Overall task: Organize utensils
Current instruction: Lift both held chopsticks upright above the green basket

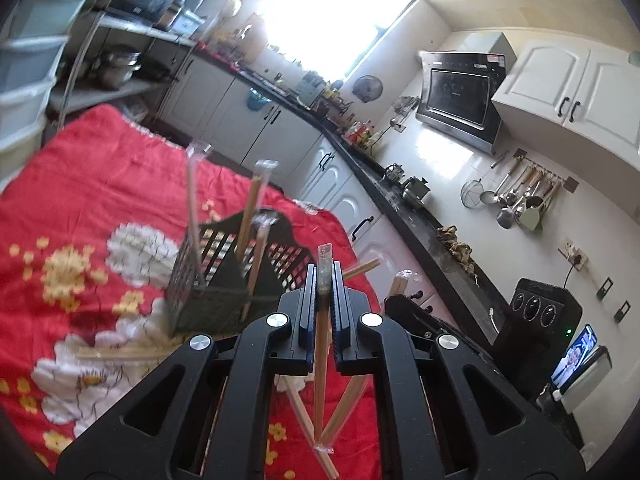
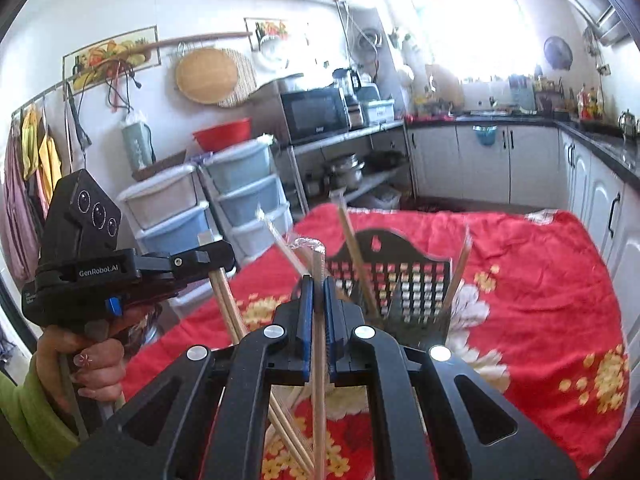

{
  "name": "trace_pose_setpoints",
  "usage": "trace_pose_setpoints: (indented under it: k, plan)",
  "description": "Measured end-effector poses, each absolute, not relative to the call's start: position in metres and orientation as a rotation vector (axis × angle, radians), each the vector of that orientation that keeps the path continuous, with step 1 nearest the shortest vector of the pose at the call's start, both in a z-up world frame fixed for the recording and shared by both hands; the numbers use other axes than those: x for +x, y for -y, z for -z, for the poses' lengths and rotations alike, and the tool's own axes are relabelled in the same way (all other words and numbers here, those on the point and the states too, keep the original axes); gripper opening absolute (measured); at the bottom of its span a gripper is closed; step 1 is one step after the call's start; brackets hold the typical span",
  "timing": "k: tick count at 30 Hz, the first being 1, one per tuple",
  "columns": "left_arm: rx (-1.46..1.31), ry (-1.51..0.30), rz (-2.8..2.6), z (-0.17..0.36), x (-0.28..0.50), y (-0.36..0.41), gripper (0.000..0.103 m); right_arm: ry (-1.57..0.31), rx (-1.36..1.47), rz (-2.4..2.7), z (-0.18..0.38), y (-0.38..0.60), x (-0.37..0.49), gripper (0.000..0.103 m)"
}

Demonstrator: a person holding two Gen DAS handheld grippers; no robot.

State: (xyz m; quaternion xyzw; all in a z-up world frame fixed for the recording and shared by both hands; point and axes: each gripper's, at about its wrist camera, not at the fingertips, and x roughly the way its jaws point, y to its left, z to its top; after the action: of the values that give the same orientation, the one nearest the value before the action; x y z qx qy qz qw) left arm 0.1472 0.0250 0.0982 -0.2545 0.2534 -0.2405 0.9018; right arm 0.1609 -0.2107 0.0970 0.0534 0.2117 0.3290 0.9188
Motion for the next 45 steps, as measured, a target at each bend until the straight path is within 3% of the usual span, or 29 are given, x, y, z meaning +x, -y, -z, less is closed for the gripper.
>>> trace_pose_setpoints:
  k: [26, 45]
  plan:
    - [-0.38, -0.344, 0.422, -0.171, 0.181, -0.006, 0.003, -0.17, 0.068, -0.62, -0.156, 0.205, 0.192, 0.006]
    - [-0.276, -0.252, 0.284, -0.171, 0.199, 0.007, 0.003, -0.03, 0.052, -0.565, -0.16, 0.199, 0.216, 0.006]
